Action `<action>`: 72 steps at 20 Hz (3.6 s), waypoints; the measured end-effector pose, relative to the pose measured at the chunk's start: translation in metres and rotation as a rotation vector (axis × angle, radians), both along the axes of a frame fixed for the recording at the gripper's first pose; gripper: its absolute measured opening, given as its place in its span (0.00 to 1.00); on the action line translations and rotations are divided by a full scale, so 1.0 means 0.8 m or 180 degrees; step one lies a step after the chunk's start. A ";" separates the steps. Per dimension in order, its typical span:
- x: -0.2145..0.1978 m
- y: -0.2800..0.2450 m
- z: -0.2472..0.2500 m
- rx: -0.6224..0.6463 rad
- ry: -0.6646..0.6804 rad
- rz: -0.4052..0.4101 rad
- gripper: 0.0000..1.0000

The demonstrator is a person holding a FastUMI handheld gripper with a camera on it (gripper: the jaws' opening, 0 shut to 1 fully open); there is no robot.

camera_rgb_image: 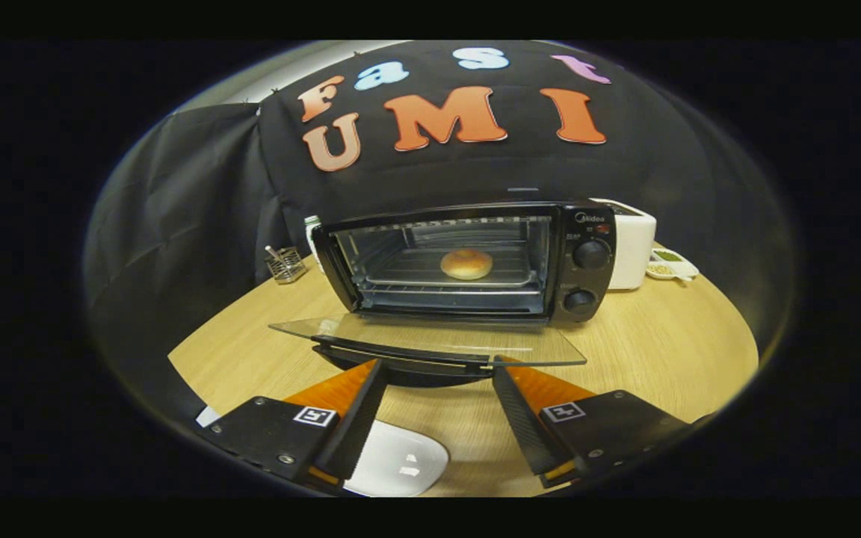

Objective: Open the toaster oven, put the food inside, and close the toaster oven door.

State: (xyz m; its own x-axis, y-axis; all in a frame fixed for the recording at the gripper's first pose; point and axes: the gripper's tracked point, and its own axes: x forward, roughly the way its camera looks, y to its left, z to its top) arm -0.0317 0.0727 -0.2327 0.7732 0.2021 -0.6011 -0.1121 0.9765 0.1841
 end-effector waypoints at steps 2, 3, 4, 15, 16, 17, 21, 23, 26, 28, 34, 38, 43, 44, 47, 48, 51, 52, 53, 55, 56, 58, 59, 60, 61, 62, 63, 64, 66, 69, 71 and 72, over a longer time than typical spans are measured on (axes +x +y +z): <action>0.006 -0.002 0.009 -0.0018 -0.0047 0.0030 0.88; 0.011 -0.004 0.015 0.0030 -0.0068 0.0015 0.88; 0.016 -0.005 0.020 0.0086 -0.0093 0.0000 0.88; 0.071 -0.011 0.058 0.0373 -0.0356 -0.0103 0.88; 0.078 -0.013 0.062 0.0382 -0.0397 -0.0113 0.88; 0.087 -0.014 0.065 0.0363 -0.0437 -0.0123 0.88; 0.112 -0.023 0.057 -0.0062 -0.0483 -0.0173 0.88; 0.129 -0.026 0.059 -0.0175 -0.0573 -0.0227 0.86; 0.149 -0.022 0.071 -0.0067 -0.0656 -0.0302 0.85; 0.156 -0.022 0.076 -0.0030 -0.0679 -0.0337 0.85; 0.134 -0.031 0.148 -0.0051 -0.1063 -0.0364 0.84; 0.106 -0.043 0.218 -0.0136 -0.1417 -0.0392 0.84; 0.067 -0.070 0.314 -0.0260 -0.1918 -0.0503 0.86; 0.060 -0.077 0.325 -0.0274 -0.1953 -0.0554 0.87; 0.042 -0.101 0.353 -0.0351 -0.2050 -0.0665 0.91; 0.036 -0.110 0.362 -0.0375 -0.2097 -0.0703 0.91; 0.018 -0.133 0.384 -0.0416 -0.2167 -0.0775 0.92; 0.014 -0.137 0.389 -0.0398 -0.2177 -0.0794 0.92; 0.010 -0.140 0.394 -0.0377 -0.2192 -0.0796 0.92; 0.004 -0.147 0.400 -0.0367 -0.2213 -0.0816 0.92; 0.001 -0.151 0.402 -0.0367 -0.2227 -0.0830 0.92; -0.001 -0.157 0.408 -0.0340 -0.2262 -0.0863 0.92; -0.003 -0.159 0.408 -0.0318 -0.2254 -0.0878 0.92; -0.003 -0.160 0.406 -0.0300 -0.2240 -0.0880 0.92; -0.002 -0.160 0.403 -0.0288 -0.2222 -0.0876 0.92; -0.003 -0.160 0.403 -0.0289 -0.2206 -0.0867 0.92; -0.003 -0.161 0.402 -0.0300 -0.2194 -0.0861 0.92; -0.005 -0.161 0.402 -0.0319 -0.2184 -0.0855 0.92; -0.003 -0.156 0.401 -0.0354 -0.2188 -0.0825 0.92; -0.005 -0.150 0.401 -0.0383 -0.2201 -0.0774 0.92; -0.006 -0.148 0.402 -0.0390 -0.2218 -0.0755 0.92; -0.008 -0.147 0.403 -0.0388 -0.2226 -0.0742 0.92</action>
